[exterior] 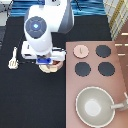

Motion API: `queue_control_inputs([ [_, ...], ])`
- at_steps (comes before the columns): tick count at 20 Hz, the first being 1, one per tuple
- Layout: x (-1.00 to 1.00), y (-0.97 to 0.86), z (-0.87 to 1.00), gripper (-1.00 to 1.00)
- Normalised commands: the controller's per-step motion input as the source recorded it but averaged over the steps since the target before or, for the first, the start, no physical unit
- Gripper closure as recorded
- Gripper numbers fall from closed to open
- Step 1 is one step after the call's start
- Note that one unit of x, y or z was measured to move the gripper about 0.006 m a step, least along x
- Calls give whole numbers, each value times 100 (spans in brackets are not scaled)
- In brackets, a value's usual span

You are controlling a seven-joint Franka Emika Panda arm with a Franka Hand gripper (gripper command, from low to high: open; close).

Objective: Take the lid off the pot, put the pot on the plate, and use the tool to push the pot to the front of the table.

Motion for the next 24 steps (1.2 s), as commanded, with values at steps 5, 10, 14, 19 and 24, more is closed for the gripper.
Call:
queue_control_inputs([
  [5, -93, -36, -51, 100],
  [10, -94, 3, -51, 100],
  [14, -63, 26, -42, 100],
  [19, -52, 4, -36, 100],
  [24, -23, -19, -27, 100],
])
